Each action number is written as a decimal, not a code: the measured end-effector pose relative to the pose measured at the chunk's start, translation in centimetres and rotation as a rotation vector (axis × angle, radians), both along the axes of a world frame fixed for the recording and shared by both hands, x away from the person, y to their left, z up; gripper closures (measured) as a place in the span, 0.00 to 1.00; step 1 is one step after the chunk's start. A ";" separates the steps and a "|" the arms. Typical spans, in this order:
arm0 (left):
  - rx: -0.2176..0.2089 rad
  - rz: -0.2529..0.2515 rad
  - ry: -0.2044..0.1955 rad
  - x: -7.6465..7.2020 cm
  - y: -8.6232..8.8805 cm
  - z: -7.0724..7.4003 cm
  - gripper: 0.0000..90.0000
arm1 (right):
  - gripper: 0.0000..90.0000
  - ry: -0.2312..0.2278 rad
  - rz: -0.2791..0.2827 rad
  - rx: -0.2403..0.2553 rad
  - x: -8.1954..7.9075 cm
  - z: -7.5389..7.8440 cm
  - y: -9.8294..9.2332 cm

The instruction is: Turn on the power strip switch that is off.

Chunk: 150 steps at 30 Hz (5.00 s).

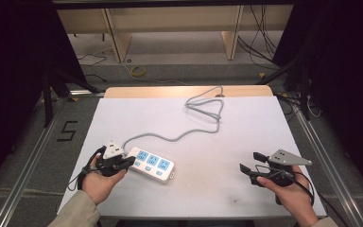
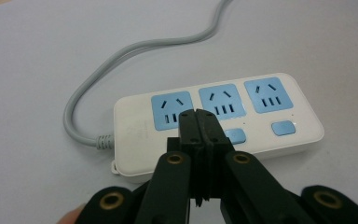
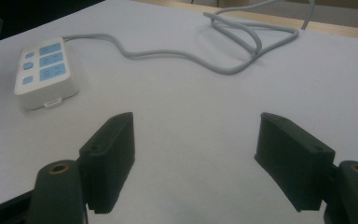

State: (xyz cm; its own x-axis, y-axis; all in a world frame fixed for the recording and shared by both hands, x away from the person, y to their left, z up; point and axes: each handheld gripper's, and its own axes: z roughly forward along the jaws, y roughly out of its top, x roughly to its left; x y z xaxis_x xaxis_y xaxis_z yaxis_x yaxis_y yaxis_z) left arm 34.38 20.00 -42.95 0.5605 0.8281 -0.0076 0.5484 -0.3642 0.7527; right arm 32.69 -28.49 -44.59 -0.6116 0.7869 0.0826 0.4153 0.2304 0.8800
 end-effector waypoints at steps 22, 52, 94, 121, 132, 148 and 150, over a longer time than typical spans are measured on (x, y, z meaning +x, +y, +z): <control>-0.003 -0.009 0.039 1.2 -1.0 0.6 1.00 | 0.32 -0.001 0.002 -0.007 0.0 0.0 0.0; 0.047 -0.044 0.094 3.0 -2.8 0.7 1.00 | 0.32 0.010 0.003 -0.010 0.1 -0.1 0.1; 0.155 -0.100 0.207 3.5 -4.8 -0.3 1.00 | 0.32 0.016 0.010 -0.012 0.0 -0.1 0.2; 0.193 -0.123 0.239 3.7 -5.7 -0.7 1.00 | 0.32 0.022 0.021 -0.015 0.0 -0.2 0.3; 0.209 -0.132 0.257 3.7 -5.8 -0.9 1.00 | 0.31 0.023 0.024 -0.011 0.0 -0.2 0.3; 0.223 -0.126 0.271 3.8 -6.0 -0.9 1.00 | 0.31 0.023 0.027 -0.015 0.0 -0.2 0.3; 0.225 -0.125 0.272 3.8 -6.0 -0.9 1.00 | 0.31 0.022 0.028 -0.014 0.0 -0.2 0.3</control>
